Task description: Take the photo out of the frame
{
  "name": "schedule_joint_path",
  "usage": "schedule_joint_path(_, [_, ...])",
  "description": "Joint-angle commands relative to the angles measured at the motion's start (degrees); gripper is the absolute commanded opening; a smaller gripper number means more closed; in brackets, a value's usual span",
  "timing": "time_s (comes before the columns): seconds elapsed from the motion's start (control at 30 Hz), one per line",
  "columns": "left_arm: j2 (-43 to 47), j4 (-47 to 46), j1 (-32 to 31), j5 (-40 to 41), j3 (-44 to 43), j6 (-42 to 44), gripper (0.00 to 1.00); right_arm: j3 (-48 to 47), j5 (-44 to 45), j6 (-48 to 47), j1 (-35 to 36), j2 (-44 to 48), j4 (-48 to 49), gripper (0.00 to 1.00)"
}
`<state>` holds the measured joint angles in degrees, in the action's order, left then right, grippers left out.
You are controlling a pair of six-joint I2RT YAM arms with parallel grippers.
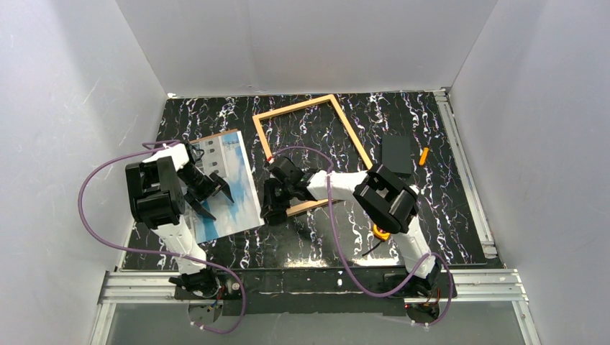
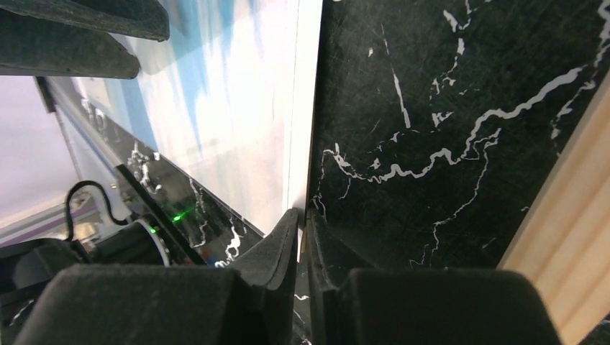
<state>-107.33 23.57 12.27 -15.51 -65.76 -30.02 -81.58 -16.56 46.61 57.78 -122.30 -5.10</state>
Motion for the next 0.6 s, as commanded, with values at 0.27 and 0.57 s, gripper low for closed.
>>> schedule_joint_path(0.27, [-0.7, 7.1, 0.4, 0.6, 0.2, 0.4, 0.76, 8.9, -11.2, 10.0, -1.9, 2.4, 23.2, 0.04])
schedule_joint_path(0.57, [-0.8, 7.0, 0.4, 0.5, 0.2, 0.4, 0.76, 10.4, -12.2, 11.2, -2.2, 4.4, 25.7, 0.06])
